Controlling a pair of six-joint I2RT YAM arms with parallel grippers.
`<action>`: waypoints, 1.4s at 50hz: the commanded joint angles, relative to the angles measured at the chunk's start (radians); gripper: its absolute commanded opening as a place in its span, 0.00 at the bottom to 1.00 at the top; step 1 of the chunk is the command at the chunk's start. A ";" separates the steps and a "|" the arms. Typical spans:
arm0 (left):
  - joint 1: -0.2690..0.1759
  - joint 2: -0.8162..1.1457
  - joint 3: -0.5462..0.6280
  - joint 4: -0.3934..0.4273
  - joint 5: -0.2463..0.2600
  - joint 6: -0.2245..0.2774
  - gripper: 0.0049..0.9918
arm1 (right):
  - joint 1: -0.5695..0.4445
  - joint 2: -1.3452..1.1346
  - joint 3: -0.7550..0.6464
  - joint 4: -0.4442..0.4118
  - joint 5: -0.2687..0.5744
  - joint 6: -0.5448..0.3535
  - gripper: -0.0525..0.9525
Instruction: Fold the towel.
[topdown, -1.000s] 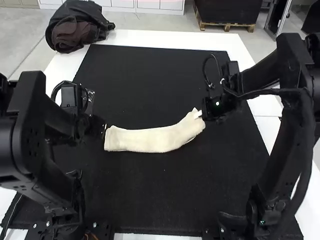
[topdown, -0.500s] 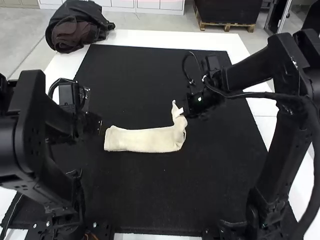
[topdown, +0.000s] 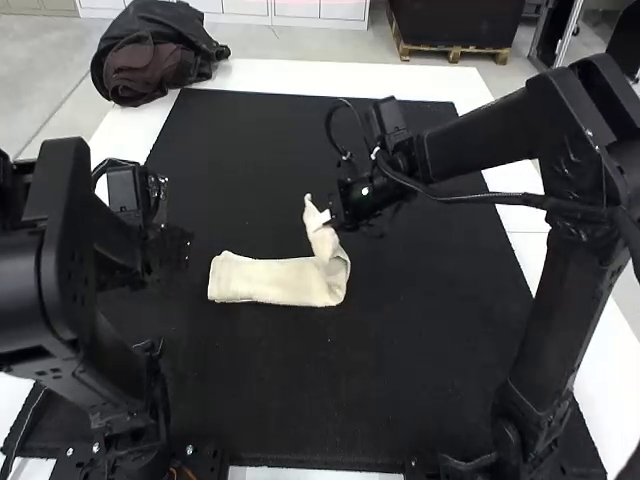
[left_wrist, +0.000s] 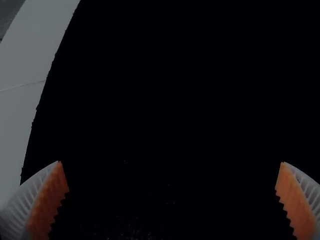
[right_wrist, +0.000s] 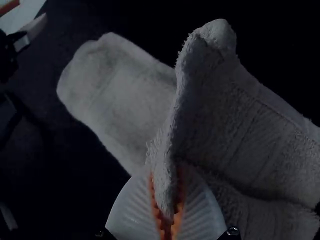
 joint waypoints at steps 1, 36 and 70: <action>0.019 -0.007 0.036 0.006 -0.006 -0.009 0.98 | 0.048 -0.013 0.031 0.034 -0.010 0.061 0.03; 0.029 -0.007 0.034 0.012 0.002 -0.015 0.98 | 0.213 0.111 0.129 0.119 -0.003 0.133 0.03; 0.029 -0.013 0.036 -0.002 0.013 -0.039 0.98 | 0.284 0.278 0.265 0.149 -0.003 0.144 0.03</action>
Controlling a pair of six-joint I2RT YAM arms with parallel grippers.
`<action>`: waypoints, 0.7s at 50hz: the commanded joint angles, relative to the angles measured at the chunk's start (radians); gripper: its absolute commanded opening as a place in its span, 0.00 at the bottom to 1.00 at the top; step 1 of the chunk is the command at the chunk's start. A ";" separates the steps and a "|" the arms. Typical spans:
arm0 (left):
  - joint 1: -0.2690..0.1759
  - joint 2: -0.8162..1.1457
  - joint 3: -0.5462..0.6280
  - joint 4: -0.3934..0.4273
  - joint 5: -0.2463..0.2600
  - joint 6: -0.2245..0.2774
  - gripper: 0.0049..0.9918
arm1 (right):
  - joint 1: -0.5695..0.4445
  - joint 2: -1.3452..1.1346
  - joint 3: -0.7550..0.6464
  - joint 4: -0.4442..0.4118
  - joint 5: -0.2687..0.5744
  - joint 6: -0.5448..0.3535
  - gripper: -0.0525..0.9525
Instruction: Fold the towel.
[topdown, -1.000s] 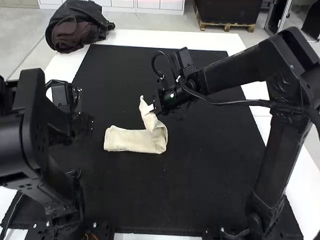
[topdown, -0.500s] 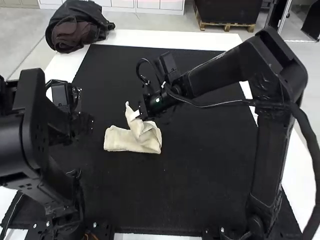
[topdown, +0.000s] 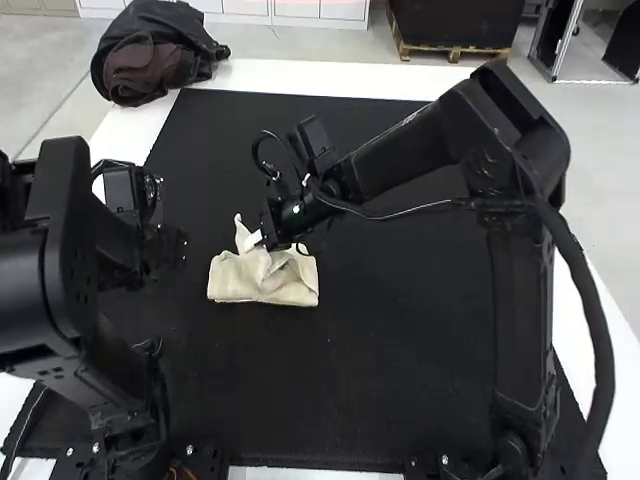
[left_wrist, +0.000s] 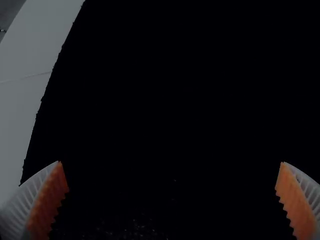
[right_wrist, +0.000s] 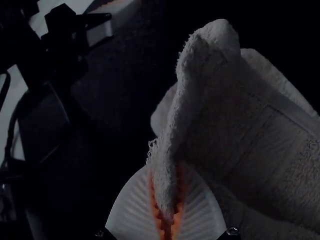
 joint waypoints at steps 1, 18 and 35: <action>0.011 -0.013 0.036 0.002 0.012 -0.021 0.98 | 0.018 0.016 0.050 0.009 -0.003 0.007 0.03; 0.011 -0.015 0.034 -0.004 0.012 -0.030 0.98 | 0.018 0.065 0.107 0.032 -0.005 0.019 0.03; 0.011 -0.036 0.034 -0.012 0.010 -0.031 0.98 | 0.017 0.064 0.124 0.034 -0.025 0.056 0.81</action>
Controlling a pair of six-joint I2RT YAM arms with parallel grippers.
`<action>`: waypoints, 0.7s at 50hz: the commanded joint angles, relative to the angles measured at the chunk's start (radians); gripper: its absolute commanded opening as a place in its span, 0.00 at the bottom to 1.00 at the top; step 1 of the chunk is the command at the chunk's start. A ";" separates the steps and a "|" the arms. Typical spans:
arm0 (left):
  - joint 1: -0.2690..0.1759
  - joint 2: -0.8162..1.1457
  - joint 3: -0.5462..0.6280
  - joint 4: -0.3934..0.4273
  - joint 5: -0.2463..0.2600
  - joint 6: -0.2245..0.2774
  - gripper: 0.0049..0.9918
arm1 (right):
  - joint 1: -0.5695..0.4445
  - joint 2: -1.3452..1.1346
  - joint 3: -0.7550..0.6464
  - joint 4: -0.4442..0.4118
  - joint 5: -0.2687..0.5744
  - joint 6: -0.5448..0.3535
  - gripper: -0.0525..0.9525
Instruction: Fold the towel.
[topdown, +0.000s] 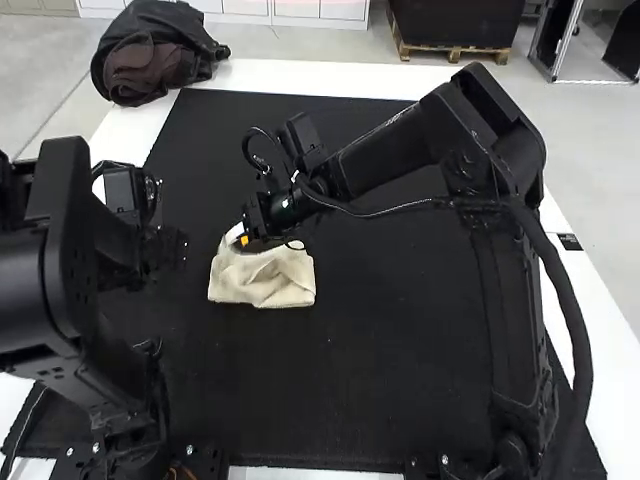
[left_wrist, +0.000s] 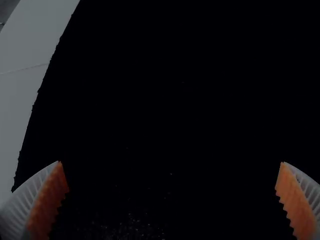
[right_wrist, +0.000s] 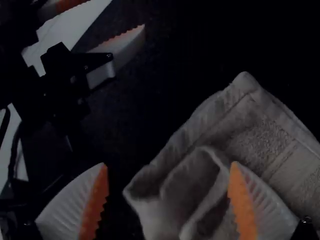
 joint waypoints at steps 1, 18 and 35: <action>0.010 -0.036 0.036 0.005 0.010 -0.012 0.98 | 0.010 -0.012 0.040 0.007 -0.023 0.016 0.86; 0.010 -0.044 0.036 0.000 0.007 -0.012 0.98 | -0.048 -0.101 0.032 0.032 -0.082 0.022 0.22; 0.010 -0.044 0.034 0.005 0.007 -0.012 0.98 | -0.064 -0.113 -0.109 0.081 -0.146 -0.007 0.03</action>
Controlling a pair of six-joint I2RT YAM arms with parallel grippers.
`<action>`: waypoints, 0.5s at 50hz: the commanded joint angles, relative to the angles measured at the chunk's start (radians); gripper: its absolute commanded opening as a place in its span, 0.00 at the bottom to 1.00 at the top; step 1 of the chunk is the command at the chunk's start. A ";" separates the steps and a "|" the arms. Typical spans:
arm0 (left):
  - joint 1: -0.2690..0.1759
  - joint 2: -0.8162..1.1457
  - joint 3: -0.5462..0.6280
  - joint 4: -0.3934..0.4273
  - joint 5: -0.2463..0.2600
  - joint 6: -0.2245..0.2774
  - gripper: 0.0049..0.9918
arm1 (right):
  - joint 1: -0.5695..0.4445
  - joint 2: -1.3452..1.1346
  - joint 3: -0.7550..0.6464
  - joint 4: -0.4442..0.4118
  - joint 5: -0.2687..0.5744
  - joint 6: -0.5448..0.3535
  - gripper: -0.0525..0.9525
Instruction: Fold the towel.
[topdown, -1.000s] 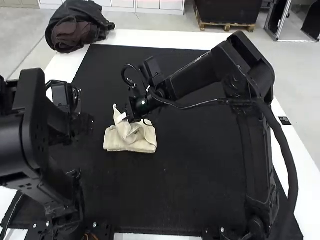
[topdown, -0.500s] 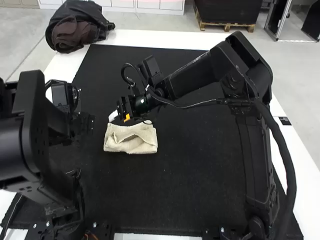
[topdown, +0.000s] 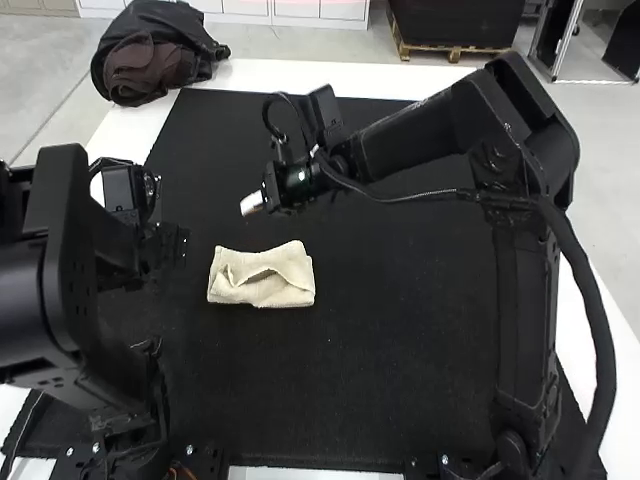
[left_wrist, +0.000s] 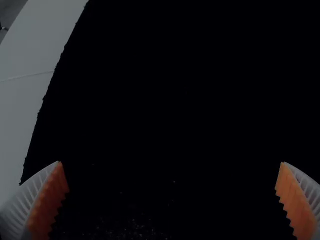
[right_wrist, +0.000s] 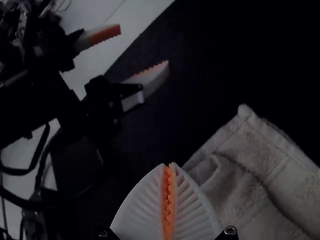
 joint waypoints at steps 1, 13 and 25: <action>0.010 -0.017 0.036 0.008 0.007 -0.008 0.98 | 0.005 -0.015 -0.054 0.038 -0.041 -0.020 0.03; 0.010 -0.016 0.034 0.009 0.009 -0.017 0.98 | 0.006 0.026 -0.122 0.161 -0.043 -0.015 0.03; 0.010 -0.026 0.034 0.003 0.007 -0.019 0.98 | 0.006 0.071 -0.131 0.215 -0.043 -0.020 0.03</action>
